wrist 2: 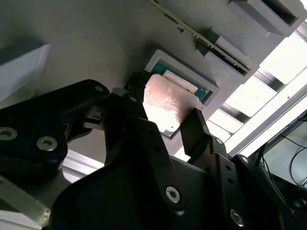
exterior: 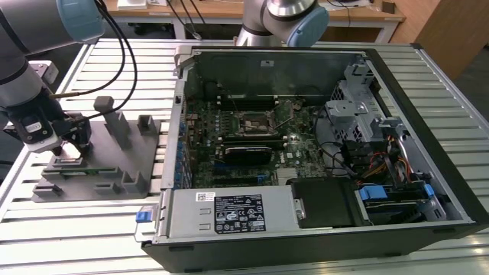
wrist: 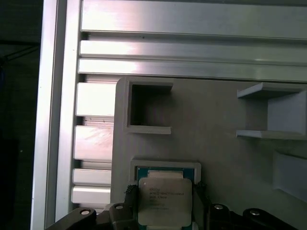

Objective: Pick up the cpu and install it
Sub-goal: 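Pick up the cpu and move it towards the insertion slot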

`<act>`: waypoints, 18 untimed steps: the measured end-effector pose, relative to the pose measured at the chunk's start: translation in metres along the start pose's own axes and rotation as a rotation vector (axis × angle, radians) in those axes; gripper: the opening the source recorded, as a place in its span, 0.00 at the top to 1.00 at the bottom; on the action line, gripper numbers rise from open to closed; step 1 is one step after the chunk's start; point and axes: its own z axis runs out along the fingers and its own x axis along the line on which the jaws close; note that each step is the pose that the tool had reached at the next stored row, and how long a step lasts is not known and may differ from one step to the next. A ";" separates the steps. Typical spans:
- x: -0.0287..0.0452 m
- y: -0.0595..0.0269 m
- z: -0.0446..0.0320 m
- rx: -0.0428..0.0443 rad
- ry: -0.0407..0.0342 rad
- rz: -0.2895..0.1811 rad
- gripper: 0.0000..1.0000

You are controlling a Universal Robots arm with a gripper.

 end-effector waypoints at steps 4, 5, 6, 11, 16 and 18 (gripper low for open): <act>0.0000 0.0000 0.0000 -0.0001 -0.0004 0.000 0.46; 0.0000 0.0000 -0.0001 0.0000 -0.0003 0.000 0.46; -0.0001 0.0000 -0.0002 0.0001 -0.0002 0.000 0.46; -0.0001 -0.0007 0.0000 0.0002 0.0000 0.001 0.46; -0.0001 -0.0028 0.0001 0.0003 -0.0003 0.004 0.46; -0.0003 -0.0029 0.0002 0.0003 -0.0003 0.007 0.46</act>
